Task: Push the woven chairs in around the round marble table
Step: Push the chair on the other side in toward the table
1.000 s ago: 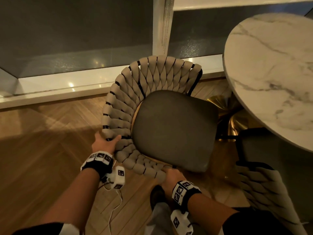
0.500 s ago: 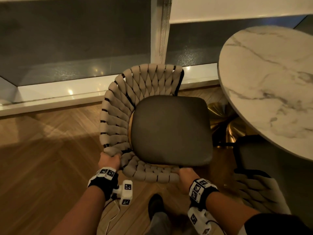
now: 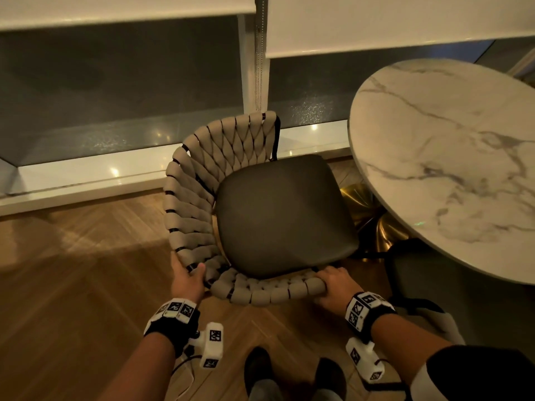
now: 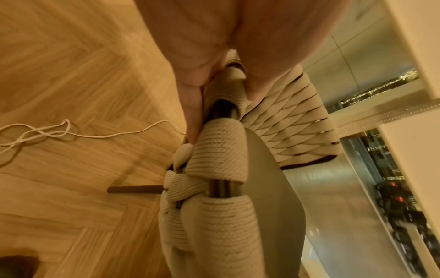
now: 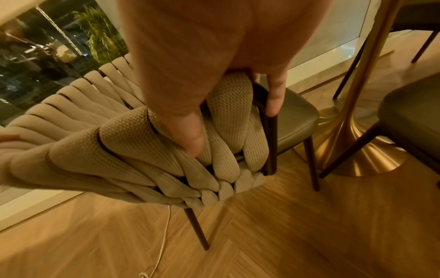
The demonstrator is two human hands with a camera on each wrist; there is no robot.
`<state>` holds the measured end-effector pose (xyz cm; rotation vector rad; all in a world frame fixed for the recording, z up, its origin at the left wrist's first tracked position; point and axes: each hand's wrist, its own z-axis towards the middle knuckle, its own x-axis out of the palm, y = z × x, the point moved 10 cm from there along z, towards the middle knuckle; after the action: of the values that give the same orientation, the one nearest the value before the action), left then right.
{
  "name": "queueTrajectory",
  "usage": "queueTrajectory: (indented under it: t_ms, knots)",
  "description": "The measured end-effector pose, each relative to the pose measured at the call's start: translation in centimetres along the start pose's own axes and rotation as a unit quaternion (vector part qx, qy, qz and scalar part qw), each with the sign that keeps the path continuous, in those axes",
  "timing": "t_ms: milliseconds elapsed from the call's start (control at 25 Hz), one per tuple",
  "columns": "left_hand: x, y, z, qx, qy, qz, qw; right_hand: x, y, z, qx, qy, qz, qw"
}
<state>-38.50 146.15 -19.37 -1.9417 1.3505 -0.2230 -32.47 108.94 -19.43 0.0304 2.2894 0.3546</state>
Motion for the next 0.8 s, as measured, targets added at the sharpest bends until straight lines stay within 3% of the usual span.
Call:
queueTrajectory:
  t_ms: [200, 520, 800]
  knots:
    - [-0.1, -2.5, 0.0, 0.036, -0.063, 0.117, 0.99, 0.0, -0.3, -0.1, -0.02, -0.025, 0.0, 0.999]
    - [4.3, -5.7, 1.5, 0.063, -0.029, 0.141, 0.988, -3.1, -3.0, 2.1, 0.021, -0.024, -0.009, 0.999]
    - [5.6, -7.2, 2.6, 0.065, -0.036, 0.168, 0.983, -3.3, -3.4, 2.4, 0.033, -0.018, -0.021, 0.999]
